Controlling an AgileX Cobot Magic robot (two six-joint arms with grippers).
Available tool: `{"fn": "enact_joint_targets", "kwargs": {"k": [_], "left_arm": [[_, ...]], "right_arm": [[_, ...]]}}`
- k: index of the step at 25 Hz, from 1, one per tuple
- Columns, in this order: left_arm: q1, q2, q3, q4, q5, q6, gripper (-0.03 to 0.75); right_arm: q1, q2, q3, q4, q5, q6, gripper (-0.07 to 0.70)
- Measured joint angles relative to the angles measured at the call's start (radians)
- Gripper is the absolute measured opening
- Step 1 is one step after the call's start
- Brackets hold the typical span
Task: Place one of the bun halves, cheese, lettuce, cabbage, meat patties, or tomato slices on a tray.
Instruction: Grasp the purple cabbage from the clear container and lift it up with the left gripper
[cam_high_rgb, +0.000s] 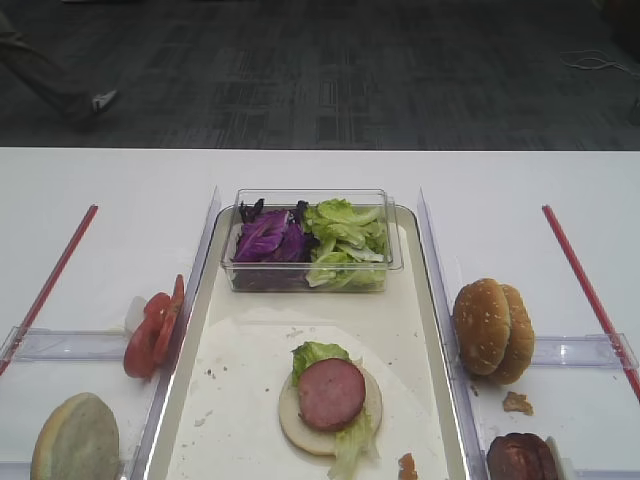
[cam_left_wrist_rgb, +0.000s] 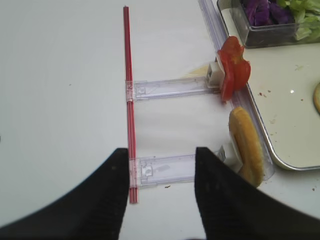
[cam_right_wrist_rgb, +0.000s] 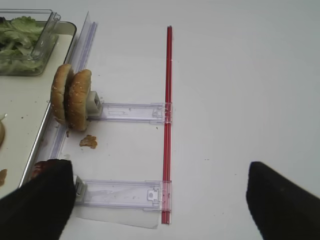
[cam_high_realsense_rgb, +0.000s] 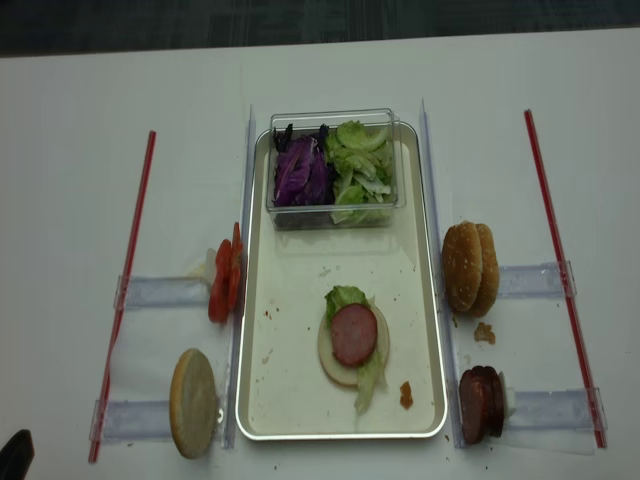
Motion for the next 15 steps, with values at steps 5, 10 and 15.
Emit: {"fn": "enact_joint_targets", "kwargs": {"k": [5, 10, 15], "left_arm": [[0.0, 0.0, 0.0, 0.0, 0.0, 0.003, 0.296], [0.0, 0.012, -0.006, 0.0, 0.016, 0.022, 0.296], [0.0, 0.166, -0.047, -0.009, 0.046, 0.024, 0.296]], "right_arm": [[0.0, 0.0, 0.0, 0.0, 0.0, 0.0, 0.693], [0.0, 0.0, 0.0, 0.0, 0.0, 0.0, 0.693], [0.0, 0.0, 0.0, 0.0, 0.0, 0.0, 0.693]]}}
